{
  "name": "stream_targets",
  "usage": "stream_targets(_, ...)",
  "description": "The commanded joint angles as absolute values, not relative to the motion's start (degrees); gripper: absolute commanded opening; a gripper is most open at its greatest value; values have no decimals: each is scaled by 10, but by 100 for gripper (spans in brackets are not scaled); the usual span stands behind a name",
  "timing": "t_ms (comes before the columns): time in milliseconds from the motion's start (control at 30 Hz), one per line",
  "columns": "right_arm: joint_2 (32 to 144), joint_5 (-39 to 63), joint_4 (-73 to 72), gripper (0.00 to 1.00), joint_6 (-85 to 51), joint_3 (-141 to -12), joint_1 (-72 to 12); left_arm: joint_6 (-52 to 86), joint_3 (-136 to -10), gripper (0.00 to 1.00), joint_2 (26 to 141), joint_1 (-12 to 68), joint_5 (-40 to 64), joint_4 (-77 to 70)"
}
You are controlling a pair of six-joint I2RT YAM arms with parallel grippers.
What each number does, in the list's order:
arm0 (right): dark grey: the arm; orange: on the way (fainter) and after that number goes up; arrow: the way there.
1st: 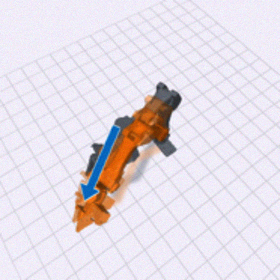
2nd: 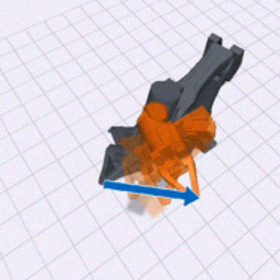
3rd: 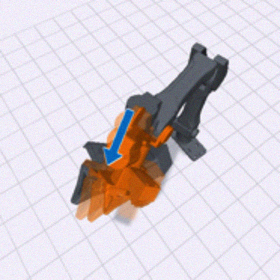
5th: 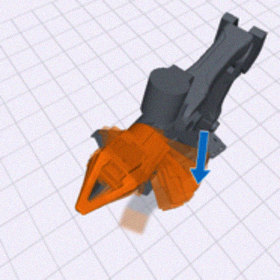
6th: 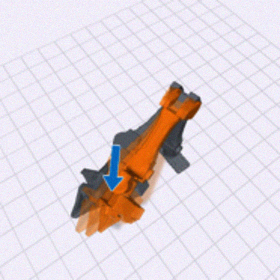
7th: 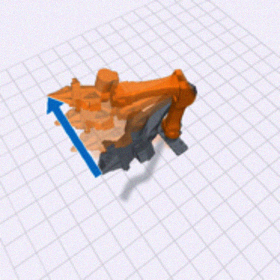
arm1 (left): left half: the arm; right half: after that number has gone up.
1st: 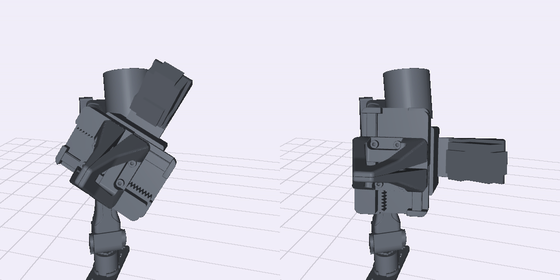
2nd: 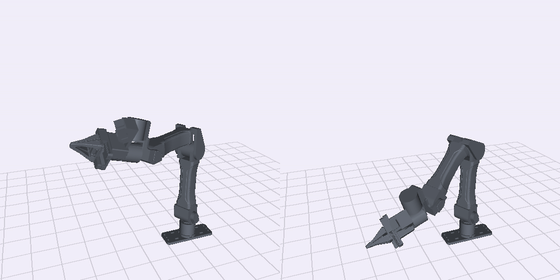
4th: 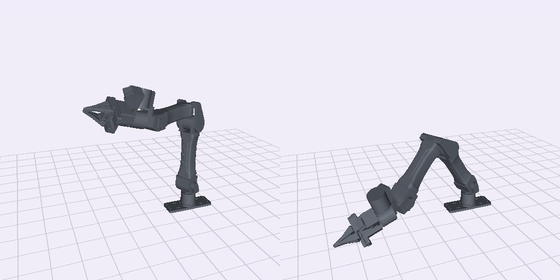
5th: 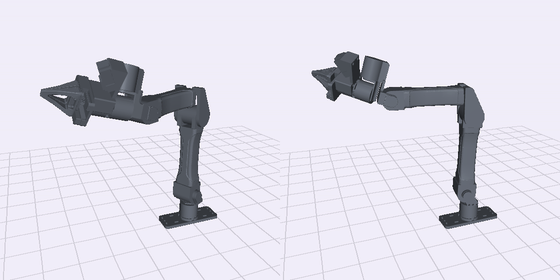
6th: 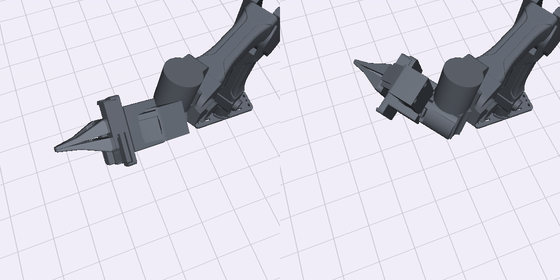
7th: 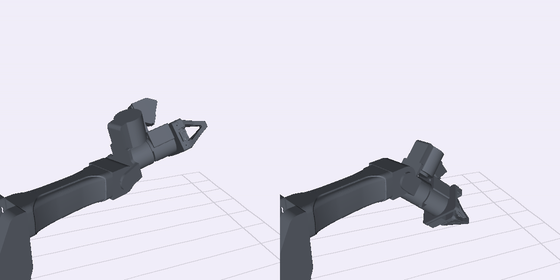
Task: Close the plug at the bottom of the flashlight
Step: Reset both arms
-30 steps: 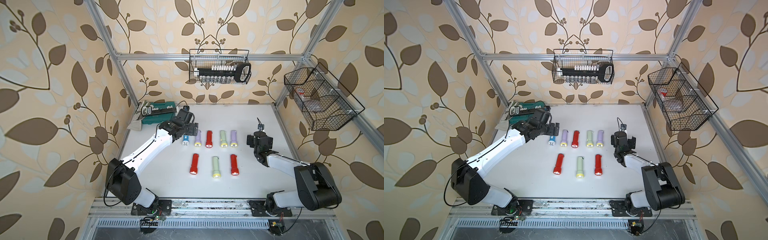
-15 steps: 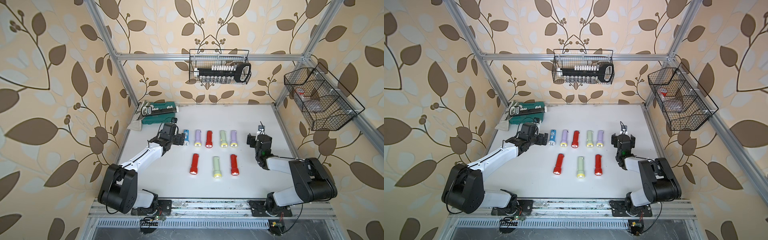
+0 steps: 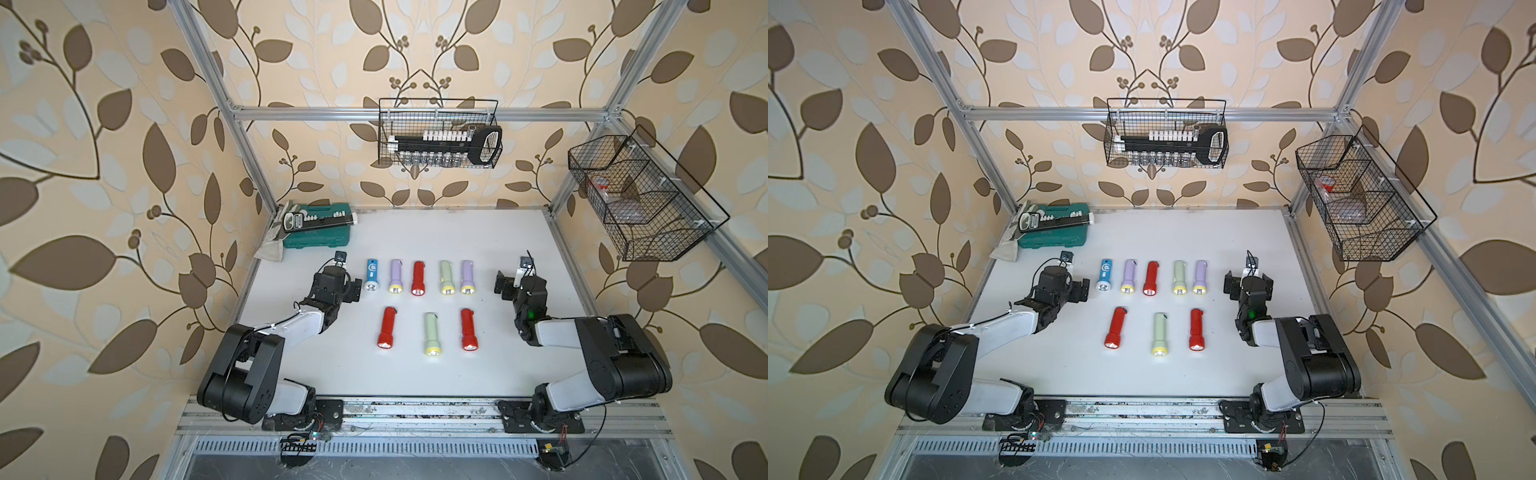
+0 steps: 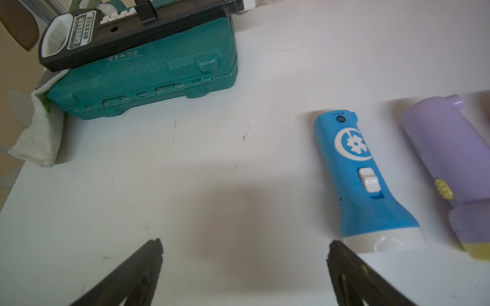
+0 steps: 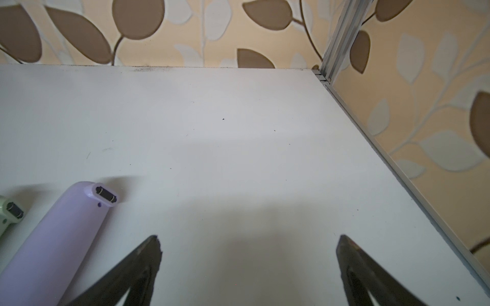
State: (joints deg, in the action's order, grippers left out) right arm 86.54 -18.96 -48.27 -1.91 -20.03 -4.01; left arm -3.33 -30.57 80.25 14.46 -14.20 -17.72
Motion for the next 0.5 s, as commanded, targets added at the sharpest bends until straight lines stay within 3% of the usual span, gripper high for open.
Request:
stream_targets(0,864,-181,-494,98,-25,-201,-40,-51,-291,99,821,124,-169,-278)
stream_targets(167,863,-181,-494,98,-24,-201,-40,19,-222,99,855,16,-73,-426)
stream_targets(467,864,-181,-494,98,-24,-201,-40,-6,-230,99,865,10,-1,-415)
